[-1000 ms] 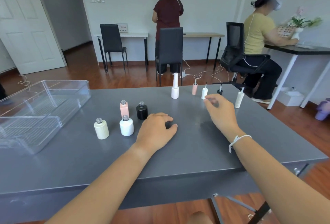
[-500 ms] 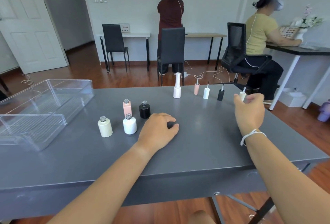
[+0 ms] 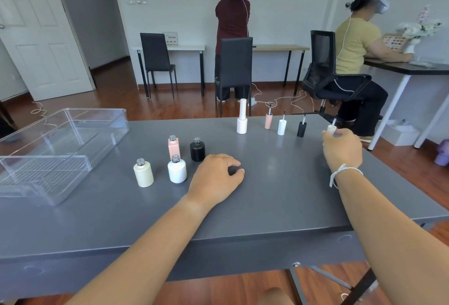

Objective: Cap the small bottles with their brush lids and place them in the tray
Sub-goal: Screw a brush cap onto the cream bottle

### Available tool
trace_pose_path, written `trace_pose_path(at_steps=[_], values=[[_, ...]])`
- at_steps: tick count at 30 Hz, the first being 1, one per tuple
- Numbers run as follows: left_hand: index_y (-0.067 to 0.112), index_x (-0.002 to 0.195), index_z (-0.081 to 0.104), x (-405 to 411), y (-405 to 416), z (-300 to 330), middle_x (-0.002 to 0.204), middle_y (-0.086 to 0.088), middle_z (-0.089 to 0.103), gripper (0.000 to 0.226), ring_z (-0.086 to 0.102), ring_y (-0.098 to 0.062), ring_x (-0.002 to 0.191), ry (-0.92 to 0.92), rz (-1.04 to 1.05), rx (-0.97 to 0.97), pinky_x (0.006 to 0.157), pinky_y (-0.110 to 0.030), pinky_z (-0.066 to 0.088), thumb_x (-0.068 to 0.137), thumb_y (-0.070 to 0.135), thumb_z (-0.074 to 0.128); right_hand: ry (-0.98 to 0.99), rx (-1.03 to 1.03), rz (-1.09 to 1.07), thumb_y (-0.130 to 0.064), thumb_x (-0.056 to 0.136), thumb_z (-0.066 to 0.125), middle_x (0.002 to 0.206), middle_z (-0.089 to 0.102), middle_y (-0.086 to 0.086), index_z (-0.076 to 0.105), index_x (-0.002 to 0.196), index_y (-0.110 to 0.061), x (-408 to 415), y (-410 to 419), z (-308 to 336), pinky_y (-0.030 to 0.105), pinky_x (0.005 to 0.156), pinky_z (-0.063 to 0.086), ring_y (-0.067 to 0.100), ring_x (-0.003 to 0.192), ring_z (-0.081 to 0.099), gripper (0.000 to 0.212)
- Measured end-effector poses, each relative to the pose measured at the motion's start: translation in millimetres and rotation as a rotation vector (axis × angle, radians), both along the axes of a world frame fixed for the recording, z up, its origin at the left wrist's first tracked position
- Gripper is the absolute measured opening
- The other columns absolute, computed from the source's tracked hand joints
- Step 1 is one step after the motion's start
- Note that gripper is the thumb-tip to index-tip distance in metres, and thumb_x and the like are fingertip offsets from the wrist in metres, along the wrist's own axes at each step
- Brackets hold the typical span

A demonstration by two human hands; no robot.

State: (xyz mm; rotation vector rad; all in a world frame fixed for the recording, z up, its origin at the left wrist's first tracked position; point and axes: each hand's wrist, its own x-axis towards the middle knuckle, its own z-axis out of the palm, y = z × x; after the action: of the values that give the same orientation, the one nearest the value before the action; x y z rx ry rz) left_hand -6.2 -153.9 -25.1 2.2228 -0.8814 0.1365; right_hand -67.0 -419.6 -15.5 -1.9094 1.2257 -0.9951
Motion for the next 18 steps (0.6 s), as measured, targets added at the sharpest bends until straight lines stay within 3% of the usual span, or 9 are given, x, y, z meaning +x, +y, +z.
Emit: trace_pose_path(at_steps=[11, 18], values=[[0.017, 0.106, 0.068, -1, 0, 2, 0.115, 0.008, 0.065, 0.026, 0.053, -0.012, 0.112, -0.014, -0.001, -0.001, 0.09, -0.019, 0.039, 0.085, 0.028, 0.057, 0.009, -0.034, 0.011, -0.031, 0.092, 0.05, 0.109, 0.064, 0.016, 0.063, 0.11, -0.007, 2, 5, 1, 0.033, 0.074, 0.04, 0.025, 0.079, 0.05, 0.032], [0.023, 0.113, 0.064, -14, 13, 9, 0.12, 0.011, 0.06, 0.027, 0.048, -0.008, 0.116, -0.051, -0.042, -0.08, 0.089, -0.008, 0.027, 0.087, 0.027, 0.056, -0.034, -0.04, 0.13, -0.035, 0.09, 0.054, 0.107, 0.066, 0.012, 0.065, 0.105, -0.009, 5, 27, 7, 0.028, 0.075, 0.04, 0.023, 0.084, 0.054, 0.032]])
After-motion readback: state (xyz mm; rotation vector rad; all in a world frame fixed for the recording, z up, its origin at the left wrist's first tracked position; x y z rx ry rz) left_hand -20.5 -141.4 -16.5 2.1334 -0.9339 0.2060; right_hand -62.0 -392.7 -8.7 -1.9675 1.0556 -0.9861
